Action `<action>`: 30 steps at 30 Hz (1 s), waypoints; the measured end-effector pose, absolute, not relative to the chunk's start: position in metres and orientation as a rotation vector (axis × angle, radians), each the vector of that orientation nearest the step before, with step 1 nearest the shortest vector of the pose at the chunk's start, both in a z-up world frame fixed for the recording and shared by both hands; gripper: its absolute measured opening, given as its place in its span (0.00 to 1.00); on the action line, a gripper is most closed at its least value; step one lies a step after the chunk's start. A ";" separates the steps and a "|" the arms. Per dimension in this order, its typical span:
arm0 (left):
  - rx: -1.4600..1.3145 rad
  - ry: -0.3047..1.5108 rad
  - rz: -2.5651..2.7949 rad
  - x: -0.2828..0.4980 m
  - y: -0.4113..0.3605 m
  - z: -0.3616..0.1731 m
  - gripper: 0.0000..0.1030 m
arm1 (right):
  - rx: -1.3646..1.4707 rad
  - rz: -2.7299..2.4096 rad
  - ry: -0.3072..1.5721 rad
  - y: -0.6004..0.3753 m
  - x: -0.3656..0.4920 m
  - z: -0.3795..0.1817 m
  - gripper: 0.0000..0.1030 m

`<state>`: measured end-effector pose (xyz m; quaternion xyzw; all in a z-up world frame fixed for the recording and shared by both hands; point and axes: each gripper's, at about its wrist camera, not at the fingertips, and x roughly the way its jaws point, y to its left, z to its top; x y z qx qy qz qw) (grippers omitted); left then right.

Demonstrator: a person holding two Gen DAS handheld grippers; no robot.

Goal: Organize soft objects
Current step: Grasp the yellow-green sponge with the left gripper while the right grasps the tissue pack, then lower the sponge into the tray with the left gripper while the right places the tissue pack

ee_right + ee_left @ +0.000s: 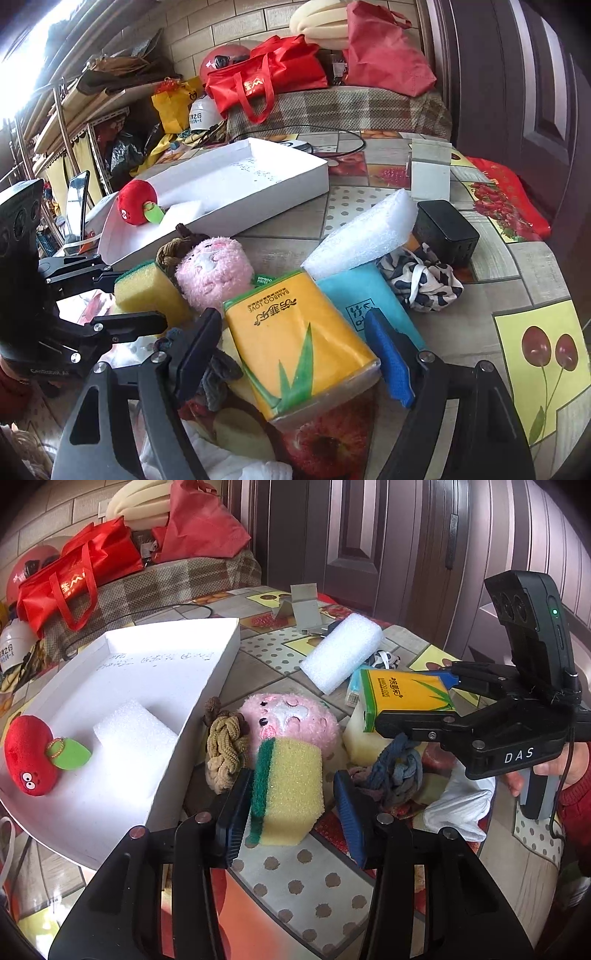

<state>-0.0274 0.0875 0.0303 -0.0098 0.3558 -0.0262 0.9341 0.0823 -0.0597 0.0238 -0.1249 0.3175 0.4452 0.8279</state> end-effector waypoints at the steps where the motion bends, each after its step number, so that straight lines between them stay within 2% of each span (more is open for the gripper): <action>1: -0.021 0.728 -0.053 -0.028 0.088 0.030 0.43 | -0.276 0.944 0.671 -0.059 0.081 0.024 0.78; 3: -0.031 0.729 -0.068 -0.028 0.089 0.030 0.39 | -0.289 0.939 0.666 -0.058 0.079 0.024 0.78; 4: -0.036 0.727 -0.070 -0.028 0.090 0.030 0.25 | -0.292 0.938 0.666 -0.058 0.079 0.023 0.78; 5: -0.040 0.724 -0.072 -0.029 0.091 0.030 0.26 | -0.293 0.935 0.666 -0.058 0.079 0.023 0.76; 8: -0.055 0.681 -0.066 -0.035 0.094 0.035 0.26 | -0.269 0.936 0.662 -0.063 0.082 0.024 0.52; 9: -0.058 0.663 -0.061 -0.038 0.095 0.037 0.26 | -0.253 0.929 0.658 -0.065 0.083 0.025 0.49; 20: 0.026 0.501 0.012 -0.064 0.085 0.053 0.26 | 0.040 0.827 0.483 -0.120 0.068 0.045 0.49; 30: 0.001 0.354 0.058 -0.089 0.092 0.065 0.26 | 0.093 0.834 0.398 -0.103 0.026 0.053 0.49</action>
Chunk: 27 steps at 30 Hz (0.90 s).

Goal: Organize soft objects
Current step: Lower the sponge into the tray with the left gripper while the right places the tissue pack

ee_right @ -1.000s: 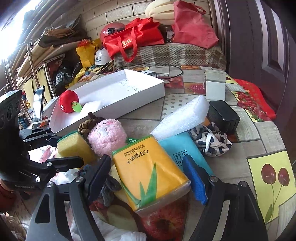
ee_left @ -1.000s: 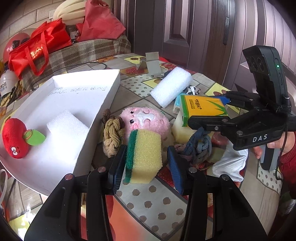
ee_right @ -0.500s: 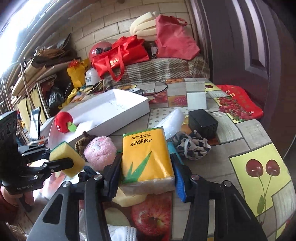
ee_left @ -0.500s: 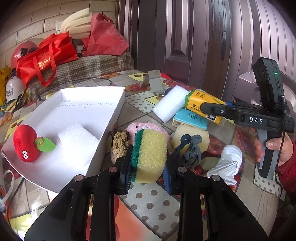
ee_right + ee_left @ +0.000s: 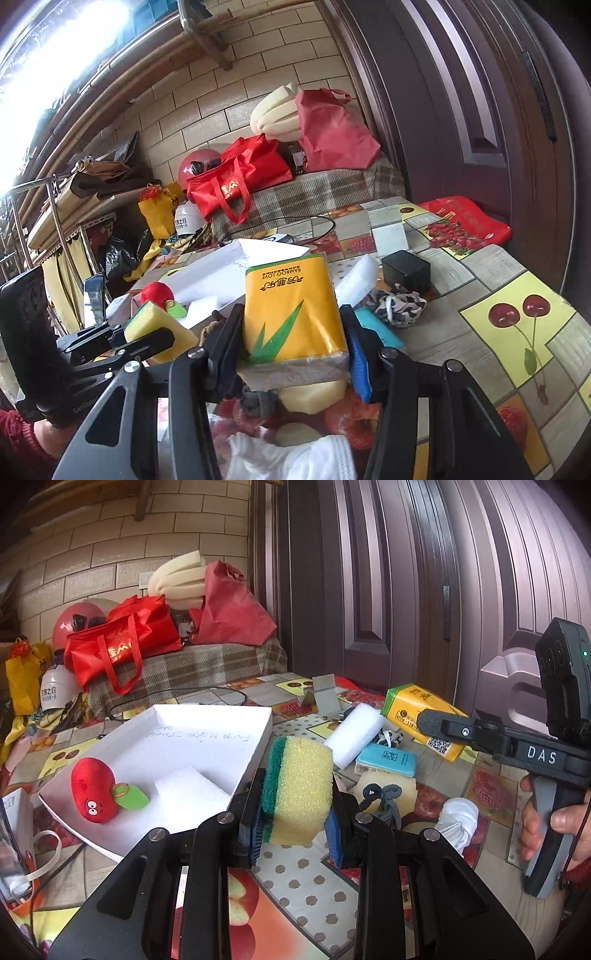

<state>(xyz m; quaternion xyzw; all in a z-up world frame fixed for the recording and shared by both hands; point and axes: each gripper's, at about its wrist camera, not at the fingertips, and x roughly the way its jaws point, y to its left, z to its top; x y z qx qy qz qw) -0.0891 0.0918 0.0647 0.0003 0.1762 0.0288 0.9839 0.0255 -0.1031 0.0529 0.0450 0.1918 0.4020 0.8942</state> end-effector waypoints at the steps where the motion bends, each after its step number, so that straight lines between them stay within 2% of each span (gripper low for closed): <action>1: -0.003 0.338 0.067 -0.092 0.093 0.066 0.26 | 0.089 0.834 0.387 -0.100 0.022 0.053 0.49; 10: -0.014 0.280 0.177 -0.116 0.119 0.068 0.26 | 0.052 0.831 0.324 -0.072 -0.001 0.054 0.49; 27: -0.081 0.324 0.364 -0.111 0.146 0.060 0.26 | -0.022 0.861 0.334 -0.037 -0.012 0.050 0.48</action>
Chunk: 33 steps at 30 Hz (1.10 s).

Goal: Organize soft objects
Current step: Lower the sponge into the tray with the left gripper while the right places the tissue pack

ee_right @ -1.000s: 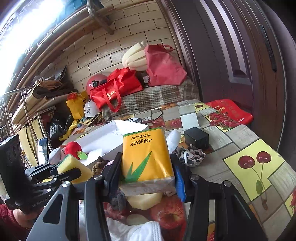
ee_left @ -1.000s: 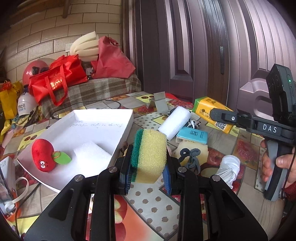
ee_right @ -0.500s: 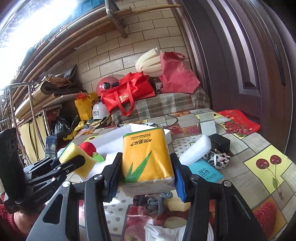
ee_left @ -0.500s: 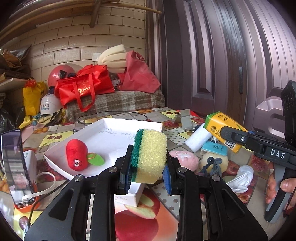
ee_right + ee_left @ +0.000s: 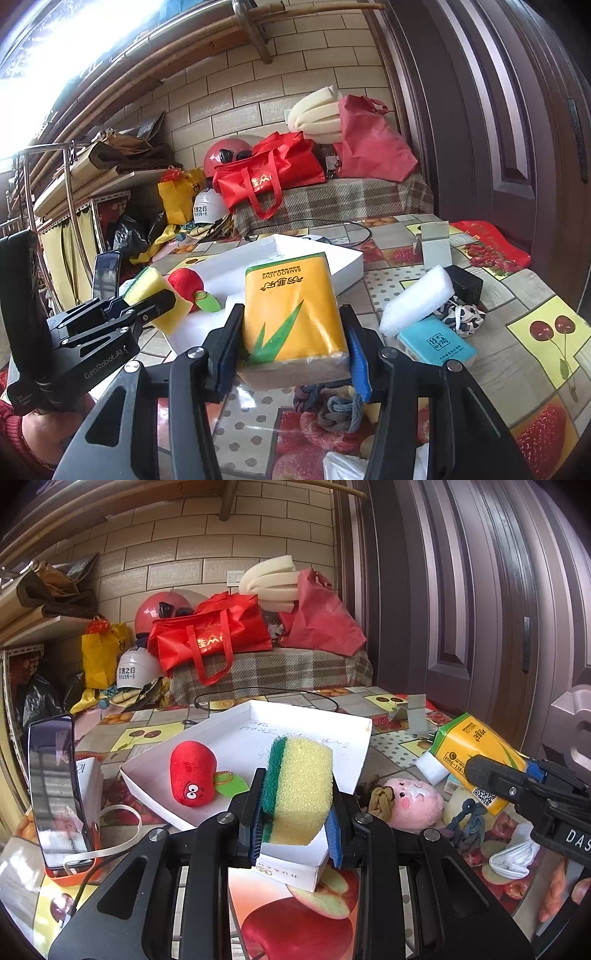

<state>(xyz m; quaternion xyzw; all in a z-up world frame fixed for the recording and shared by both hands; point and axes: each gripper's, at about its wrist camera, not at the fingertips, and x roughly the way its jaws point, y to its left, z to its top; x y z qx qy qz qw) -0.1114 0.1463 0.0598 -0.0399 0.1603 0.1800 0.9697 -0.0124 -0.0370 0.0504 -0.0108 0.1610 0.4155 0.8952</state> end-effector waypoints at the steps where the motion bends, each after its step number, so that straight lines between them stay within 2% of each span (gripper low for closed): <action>1: -0.087 0.323 0.366 -0.111 0.148 0.059 0.26 | -0.029 0.865 0.332 -0.033 -0.013 0.050 0.48; 18: -0.069 0.289 0.438 -0.084 0.185 0.062 0.26 | -0.104 0.883 0.320 0.038 -0.011 0.046 0.49; 33: -0.151 0.360 0.474 -0.041 0.244 0.059 0.26 | -0.025 0.794 0.443 0.100 0.036 0.040 0.49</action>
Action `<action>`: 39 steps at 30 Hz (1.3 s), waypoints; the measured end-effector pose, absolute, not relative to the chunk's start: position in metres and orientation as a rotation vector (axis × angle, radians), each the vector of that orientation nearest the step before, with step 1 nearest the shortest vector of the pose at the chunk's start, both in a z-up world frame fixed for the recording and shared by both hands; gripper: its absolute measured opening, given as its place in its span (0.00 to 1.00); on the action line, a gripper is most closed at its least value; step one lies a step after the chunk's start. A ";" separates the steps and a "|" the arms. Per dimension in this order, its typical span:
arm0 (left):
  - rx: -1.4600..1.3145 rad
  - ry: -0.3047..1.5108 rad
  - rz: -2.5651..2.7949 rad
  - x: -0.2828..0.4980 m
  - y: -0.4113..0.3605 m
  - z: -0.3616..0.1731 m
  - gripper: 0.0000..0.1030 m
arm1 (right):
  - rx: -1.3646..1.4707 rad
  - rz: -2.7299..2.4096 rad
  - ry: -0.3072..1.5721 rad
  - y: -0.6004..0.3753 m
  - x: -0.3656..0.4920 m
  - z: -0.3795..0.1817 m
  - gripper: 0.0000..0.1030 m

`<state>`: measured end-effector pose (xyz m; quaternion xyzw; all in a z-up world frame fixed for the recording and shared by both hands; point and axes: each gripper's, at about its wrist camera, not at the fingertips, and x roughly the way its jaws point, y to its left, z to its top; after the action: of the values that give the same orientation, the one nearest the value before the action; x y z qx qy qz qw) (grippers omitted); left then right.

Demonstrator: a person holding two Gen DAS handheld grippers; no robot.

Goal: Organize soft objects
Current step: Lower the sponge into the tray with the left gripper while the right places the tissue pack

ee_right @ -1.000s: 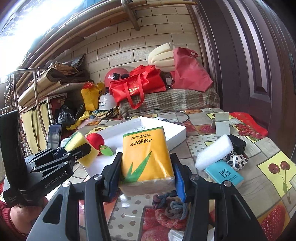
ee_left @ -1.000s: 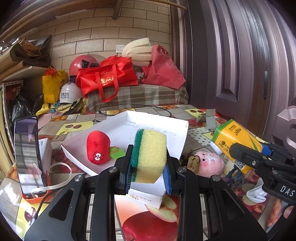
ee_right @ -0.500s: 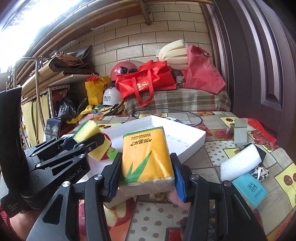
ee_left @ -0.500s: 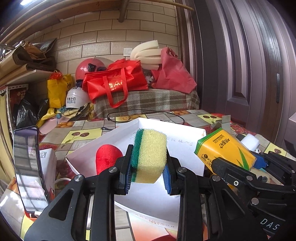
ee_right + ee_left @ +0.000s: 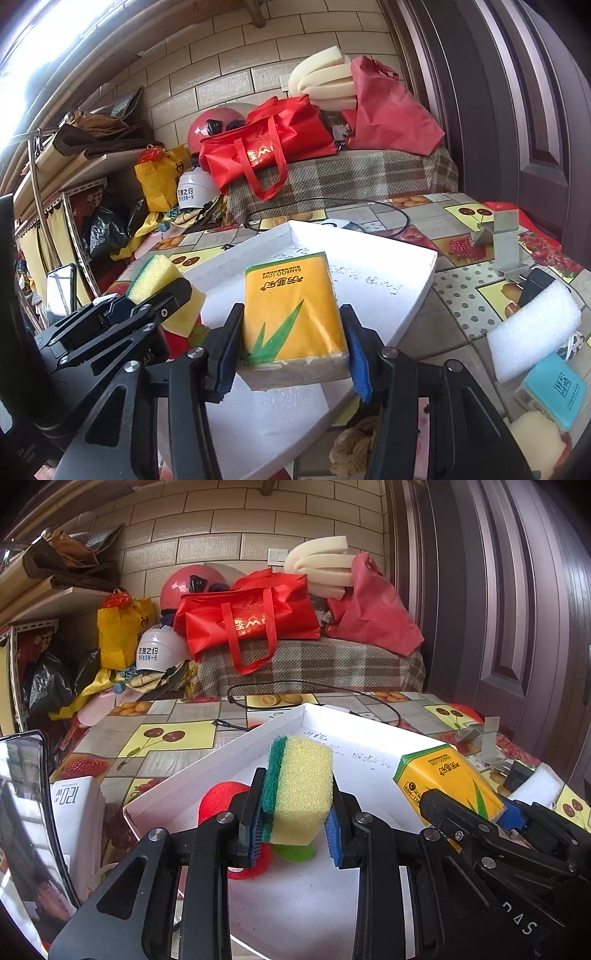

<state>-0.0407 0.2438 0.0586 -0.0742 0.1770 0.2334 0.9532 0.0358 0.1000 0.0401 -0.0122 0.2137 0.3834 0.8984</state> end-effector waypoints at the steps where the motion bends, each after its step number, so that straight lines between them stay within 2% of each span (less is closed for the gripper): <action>1: -0.151 0.360 0.477 -0.038 0.245 0.059 0.26 | -0.023 0.787 0.447 0.102 0.038 0.040 0.49; 17: -0.284 0.388 0.475 -0.015 0.279 0.055 0.27 | 0.013 0.686 0.550 0.120 0.077 0.034 0.50; 18: -0.281 0.380 0.479 -0.016 0.278 0.056 0.34 | 0.010 0.686 0.555 0.121 0.077 0.034 0.51; 19: -0.274 0.375 0.493 -0.016 0.277 0.056 0.45 | 0.005 0.683 0.557 0.122 0.077 0.033 0.51; 20: -0.273 0.366 0.531 -0.019 0.277 0.057 0.50 | -0.001 0.686 0.559 0.123 0.077 0.034 0.62; 21: -0.281 0.354 0.562 -0.022 0.278 0.058 0.62 | -0.008 0.691 0.557 0.124 0.076 0.034 0.74; 22: -0.299 0.347 0.583 -0.024 0.281 0.058 0.76 | -0.007 0.670 0.551 0.123 0.075 0.034 0.78; 25: -0.354 0.332 0.603 -0.032 0.291 0.055 0.92 | 0.025 0.662 0.552 0.117 0.078 0.034 0.90; 26: -0.361 0.335 0.614 -0.032 0.293 0.054 0.95 | 0.032 0.658 0.554 0.115 0.079 0.034 0.98; 28: -0.368 0.334 0.623 -0.034 0.294 0.054 0.98 | 0.041 0.653 0.551 0.114 0.079 0.034 1.00; 39: -0.315 0.298 0.644 -0.040 0.281 0.057 1.00 | 0.050 0.621 0.388 0.103 0.054 0.046 1.00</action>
<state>-0.0402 0.2812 0.0573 -0.1535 0.1452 0.3141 0.9256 0.0541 0.1032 0.0460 0.0243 0.1898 0.3037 0.9334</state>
